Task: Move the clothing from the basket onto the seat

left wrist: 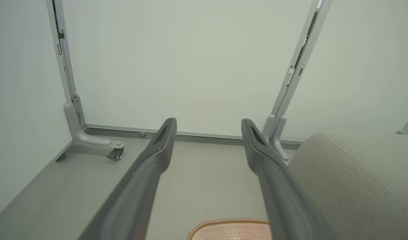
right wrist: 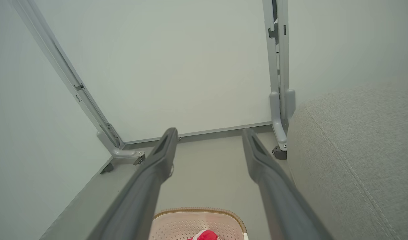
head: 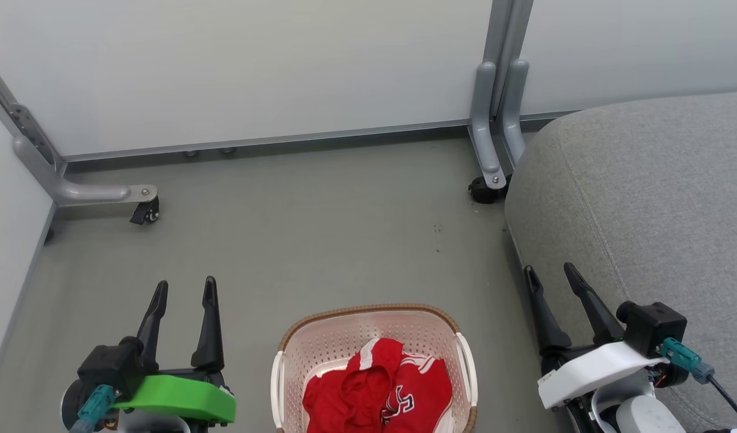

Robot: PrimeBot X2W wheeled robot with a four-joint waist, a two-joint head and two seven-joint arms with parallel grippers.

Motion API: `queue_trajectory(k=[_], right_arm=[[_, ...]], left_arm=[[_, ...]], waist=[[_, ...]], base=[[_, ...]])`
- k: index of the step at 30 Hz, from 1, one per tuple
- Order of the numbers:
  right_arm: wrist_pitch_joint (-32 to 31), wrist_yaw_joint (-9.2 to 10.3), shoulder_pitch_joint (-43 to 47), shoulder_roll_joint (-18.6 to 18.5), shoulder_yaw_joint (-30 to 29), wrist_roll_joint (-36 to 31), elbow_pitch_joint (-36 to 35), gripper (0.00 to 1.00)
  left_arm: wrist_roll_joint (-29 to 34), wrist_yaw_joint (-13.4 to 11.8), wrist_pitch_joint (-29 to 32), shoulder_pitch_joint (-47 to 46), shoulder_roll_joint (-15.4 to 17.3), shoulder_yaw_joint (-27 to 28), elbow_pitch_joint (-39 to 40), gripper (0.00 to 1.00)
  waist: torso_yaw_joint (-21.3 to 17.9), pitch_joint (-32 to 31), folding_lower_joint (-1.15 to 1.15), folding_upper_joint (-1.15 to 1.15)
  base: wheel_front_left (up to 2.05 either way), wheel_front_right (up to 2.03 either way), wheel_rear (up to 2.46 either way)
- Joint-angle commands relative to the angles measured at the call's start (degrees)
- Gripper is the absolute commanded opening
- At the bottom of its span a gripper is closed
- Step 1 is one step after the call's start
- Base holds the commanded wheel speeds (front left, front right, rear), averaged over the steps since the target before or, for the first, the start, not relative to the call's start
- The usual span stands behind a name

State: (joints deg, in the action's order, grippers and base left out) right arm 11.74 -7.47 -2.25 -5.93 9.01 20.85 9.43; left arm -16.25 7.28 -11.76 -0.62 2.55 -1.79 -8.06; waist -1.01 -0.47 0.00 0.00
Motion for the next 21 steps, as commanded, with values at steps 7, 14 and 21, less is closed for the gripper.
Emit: queue_trajectory(k=[7,14,21], right_arm=[[1.31,-0.03,0.78,0.15,0.22,-3.56,-0.52,1.0],[2.11,-0.03,1.09,0.24,0.4,-5.89,-0.29,1.0],[2.8,-0.03,1.31,0.2,0.78,-8.26,-0.41,1.0]], left_arm=[[4.1,0.21,-1.28,0.61,0.46,-0.18,-0.64,1.0],[5.63,0.27,-2.02,1.04,0.47,-0.37,-2.25,1.0],[7.93,0.3,-2.76,1.06,0.7,-0.76,-2.78,1.0]], waist=[[-0.07,-0.07,0.0,0.0],[-0.27,-0.48,0.0,0.0],[-0.51,-0.79,0.0,0.0]], base=[[0.0,0.0,0.0],[0.0,0.0,0.0],[0.0,0.0,0.0]])
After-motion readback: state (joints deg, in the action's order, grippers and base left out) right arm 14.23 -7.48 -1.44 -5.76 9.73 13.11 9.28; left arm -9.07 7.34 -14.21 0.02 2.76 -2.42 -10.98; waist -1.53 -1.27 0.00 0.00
